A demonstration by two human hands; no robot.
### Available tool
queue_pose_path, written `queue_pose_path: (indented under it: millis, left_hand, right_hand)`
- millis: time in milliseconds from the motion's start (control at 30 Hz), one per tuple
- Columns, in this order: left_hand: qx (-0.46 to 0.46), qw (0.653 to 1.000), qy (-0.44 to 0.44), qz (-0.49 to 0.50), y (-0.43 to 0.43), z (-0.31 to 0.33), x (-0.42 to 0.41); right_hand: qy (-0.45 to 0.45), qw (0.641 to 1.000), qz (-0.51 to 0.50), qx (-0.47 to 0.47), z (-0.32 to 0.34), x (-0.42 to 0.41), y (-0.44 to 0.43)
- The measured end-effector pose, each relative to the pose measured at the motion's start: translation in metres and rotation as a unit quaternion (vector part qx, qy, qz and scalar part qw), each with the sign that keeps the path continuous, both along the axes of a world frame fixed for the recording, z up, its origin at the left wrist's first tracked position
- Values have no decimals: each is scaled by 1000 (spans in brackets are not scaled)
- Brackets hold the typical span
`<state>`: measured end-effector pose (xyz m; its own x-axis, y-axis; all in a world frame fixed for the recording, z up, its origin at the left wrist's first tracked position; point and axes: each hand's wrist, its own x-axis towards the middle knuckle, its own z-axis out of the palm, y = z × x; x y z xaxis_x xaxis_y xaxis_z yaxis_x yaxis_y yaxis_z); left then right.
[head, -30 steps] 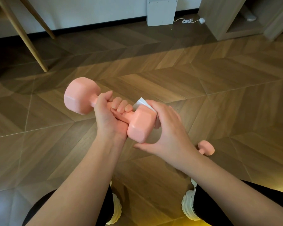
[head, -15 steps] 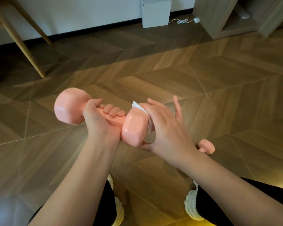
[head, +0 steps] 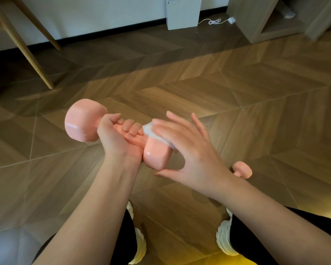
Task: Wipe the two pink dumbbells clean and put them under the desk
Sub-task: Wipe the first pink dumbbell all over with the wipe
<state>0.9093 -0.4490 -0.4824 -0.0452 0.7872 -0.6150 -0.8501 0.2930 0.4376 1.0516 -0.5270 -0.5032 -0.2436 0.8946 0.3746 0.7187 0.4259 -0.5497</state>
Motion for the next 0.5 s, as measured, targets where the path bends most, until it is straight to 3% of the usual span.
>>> queue_pose_path:
  millis: [100,233,400,500]
  left_hand:
    - [-5,1000,-12,5,2,-2,0]
    - [6,1000,3,9,2,2,3]
    - [20,1000,-23,6,1,5,2]
    - [24,1000,-12,-4,1,5,4]
  right_hand:
    - [-17,999,2,41,-3,-3,-1]
    - [13,997,-47,-55,-2,-1,1]
    - [21,1000,-12,1,-1,1,1]
    - [57,995,-43,-74,-1,1,2]
